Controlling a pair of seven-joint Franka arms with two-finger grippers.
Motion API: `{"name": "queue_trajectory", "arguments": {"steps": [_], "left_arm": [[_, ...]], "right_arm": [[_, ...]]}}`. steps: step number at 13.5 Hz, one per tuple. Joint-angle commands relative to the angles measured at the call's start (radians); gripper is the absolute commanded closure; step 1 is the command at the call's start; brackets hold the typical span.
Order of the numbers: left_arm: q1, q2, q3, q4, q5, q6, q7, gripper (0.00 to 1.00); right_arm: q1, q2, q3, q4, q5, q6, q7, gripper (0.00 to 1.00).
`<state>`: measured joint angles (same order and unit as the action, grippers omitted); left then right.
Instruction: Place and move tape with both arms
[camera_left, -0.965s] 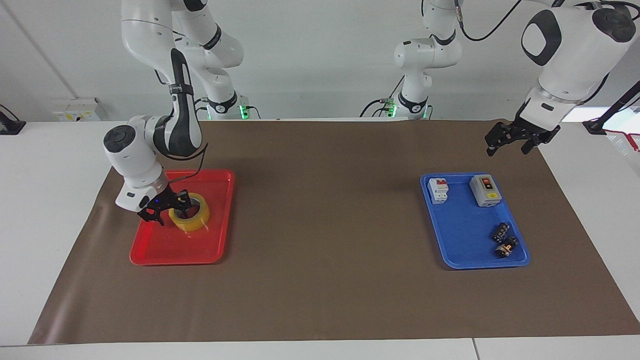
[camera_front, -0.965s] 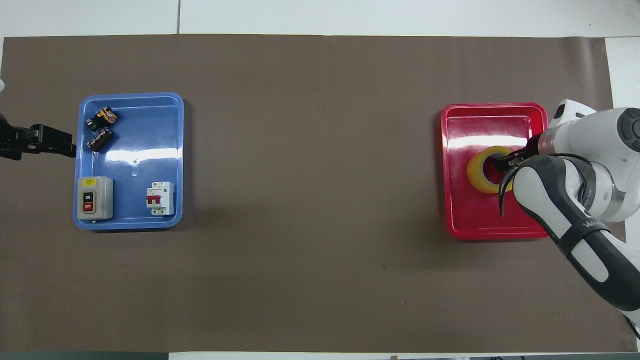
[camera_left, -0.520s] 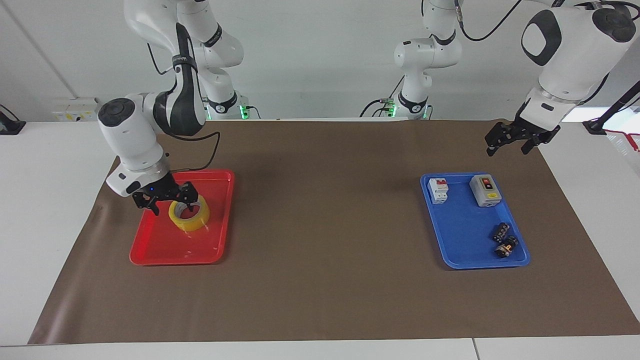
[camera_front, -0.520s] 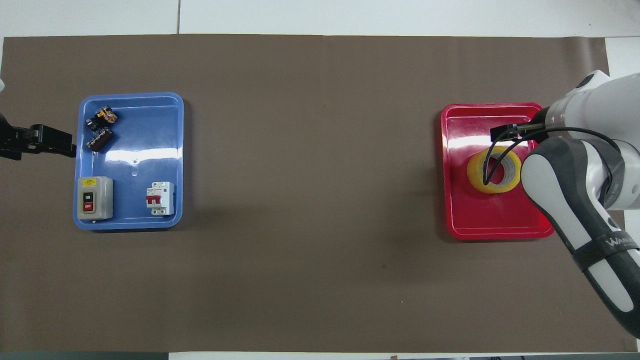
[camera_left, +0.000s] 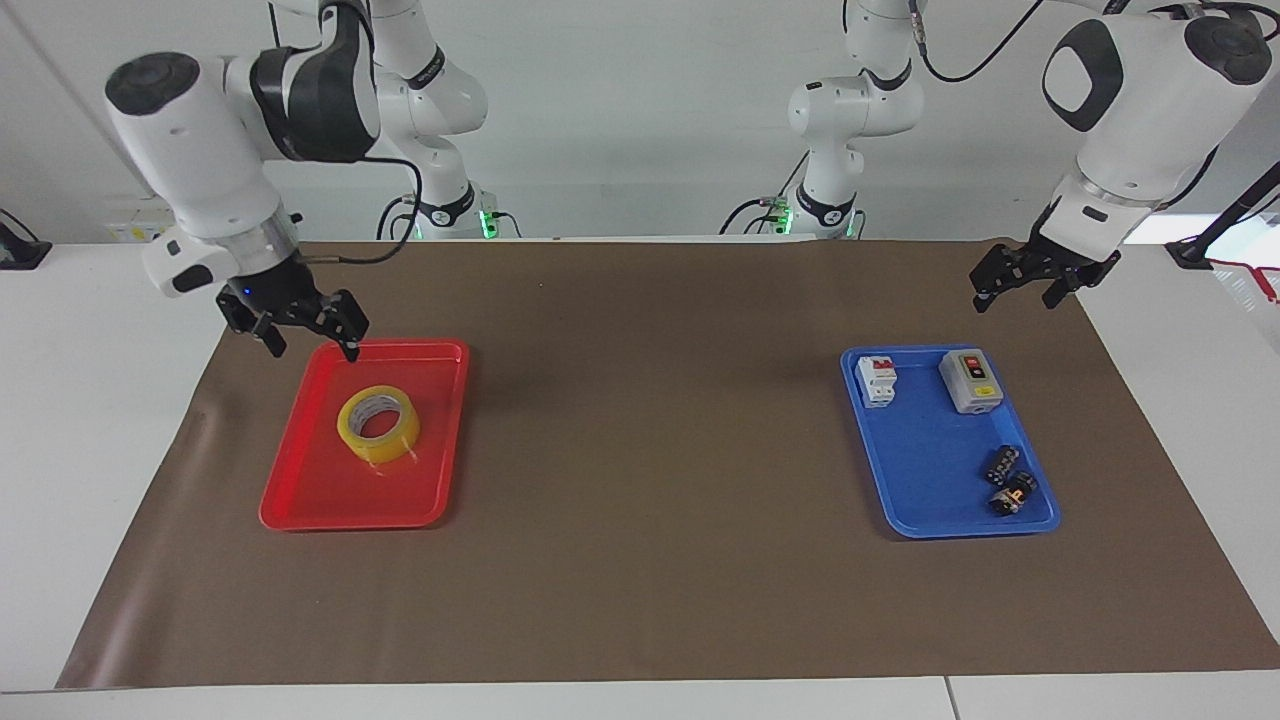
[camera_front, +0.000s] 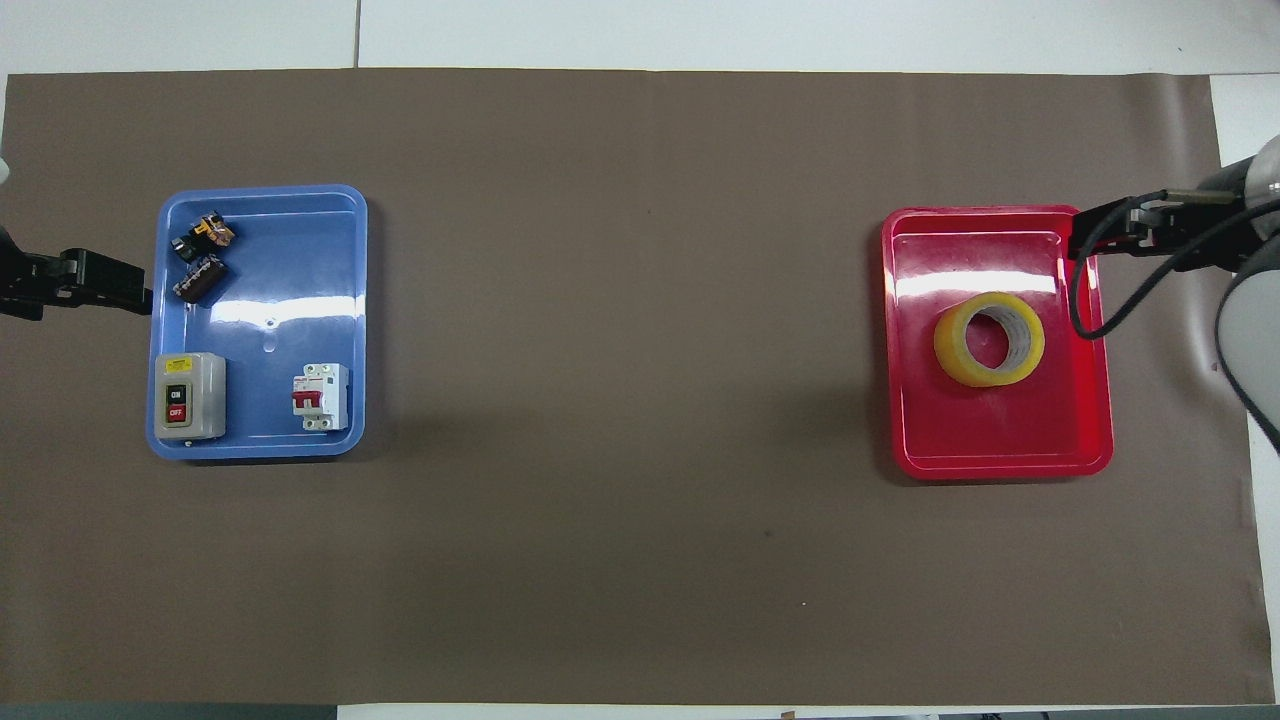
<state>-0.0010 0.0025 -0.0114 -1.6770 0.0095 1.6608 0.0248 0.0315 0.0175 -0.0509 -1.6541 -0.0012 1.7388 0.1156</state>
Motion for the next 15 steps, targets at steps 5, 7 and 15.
{"name": "queue_trajectory", "arguments": {"steps": [5,7,15], "left_arm": [[0.001,-0.03,0.005,-0.035,-0.025,0.02,0.012,0.0],[0.001,-0.03,0.005,-0.035,-0.025,0.02,0.012,0.0],[0.001,-0.03,0.005,-0.035,-0.025,0.02,0.012,0.0]], "right_arm": [[-0.007,-0.03,0.011,0.111,-0.039,-0.278,0.001,0.0],[-0.005,-0.025,0.013,0.125,-0.039,-0.282,0.001,0.0],[-0.005,-0.011,0.014,0.169,-0.031,-0.303,-0.047,0.0]]}}
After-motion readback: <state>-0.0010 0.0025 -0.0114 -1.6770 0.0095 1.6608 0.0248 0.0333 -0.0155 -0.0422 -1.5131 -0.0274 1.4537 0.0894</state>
